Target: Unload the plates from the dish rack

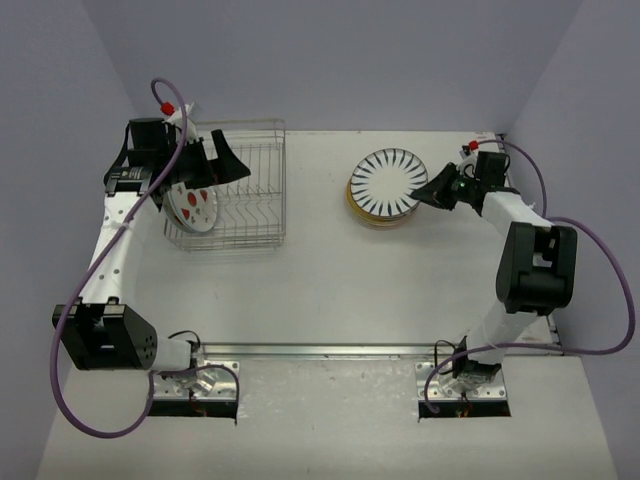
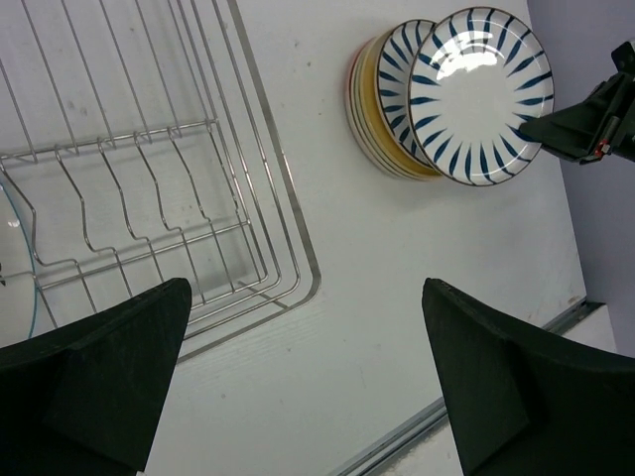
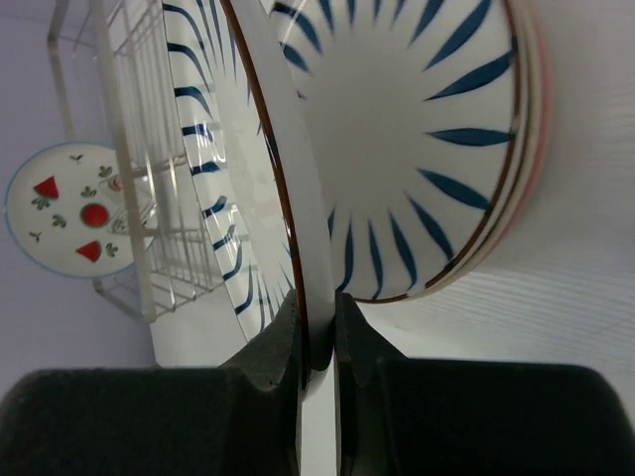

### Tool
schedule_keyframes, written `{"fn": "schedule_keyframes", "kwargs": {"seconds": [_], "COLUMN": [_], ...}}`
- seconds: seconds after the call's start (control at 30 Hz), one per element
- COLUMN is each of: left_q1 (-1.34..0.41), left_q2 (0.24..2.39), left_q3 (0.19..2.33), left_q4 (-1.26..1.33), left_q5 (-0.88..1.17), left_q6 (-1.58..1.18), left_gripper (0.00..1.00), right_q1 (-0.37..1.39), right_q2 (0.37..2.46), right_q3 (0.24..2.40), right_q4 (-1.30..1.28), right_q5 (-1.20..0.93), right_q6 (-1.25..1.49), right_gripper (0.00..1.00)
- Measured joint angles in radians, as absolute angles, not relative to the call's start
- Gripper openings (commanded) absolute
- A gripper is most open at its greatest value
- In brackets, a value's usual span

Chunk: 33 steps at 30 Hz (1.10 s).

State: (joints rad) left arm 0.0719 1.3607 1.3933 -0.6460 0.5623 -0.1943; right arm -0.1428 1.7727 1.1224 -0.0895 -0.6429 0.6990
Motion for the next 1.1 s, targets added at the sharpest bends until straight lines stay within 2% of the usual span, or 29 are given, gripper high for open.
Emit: {"fn": "schedule_keyframes", "kwargs": {"seconds": [0.17,0.27,0.4,0.47,0.63,0.73,0.87,0.93,1.1], "left_q1": [0.075,0.079,0.083,0.085,0.087,0.088,0.091,0.091,0.109], "left_q2": [1.355,1.346,1.324,1.310,1.260,1.235,1.232,1.256,1.368], "left_q3": [1.393,1.393,1.393,1.393,1.393,1.393,1.401,1.423,1.488], "left_q4": [-0.647,-0.647,-0.648,-0.649,-0.655,-0.656,-0.670,-0.694,-0.739], "left_q5": [0.533,0.511,0.457,0.390,0.173,0.065,-0.032,-0.067,-0.091], "left_q6": [-0.198,-0.200,-0.200,-0.200,-0.184,-0.165,-0.142,-0.127,-0.079], "left_gripper": [1.00,1.00,1.00,1.00,1.00,1.00,0.98,0.84,0.66], "right_q1": [-0.142,-0.142,-0.142,-0.143,-0.141,-0.133,-0.112,-0.101,-0.061], "right_q2": [1.825,1.865,1.908,1.910,1.910,1.902,1.869,1.847,1.751], "right_q3": [1.165,1.205,1.268,1.291,1.343,1.369,1.375,1.375,1.364], "right_q4": [-0.130,-0.154,-0.175,-0.198,-0.282,-0.327,-0.380,-0.399,-0.418], "right_q5": [-0.602,-0.593,-0.594,-0.590,-0.541,-0.472,-0.365,-0.328,-0.287], "right_q6": [0.689,0.681,0.664,0.651,0.595,0.547,0.482,0.453,0.381], "right_gripper": [0.03,0.25,0.66,0.76,0.92,0.98,0.99,0.99,0.99]}}
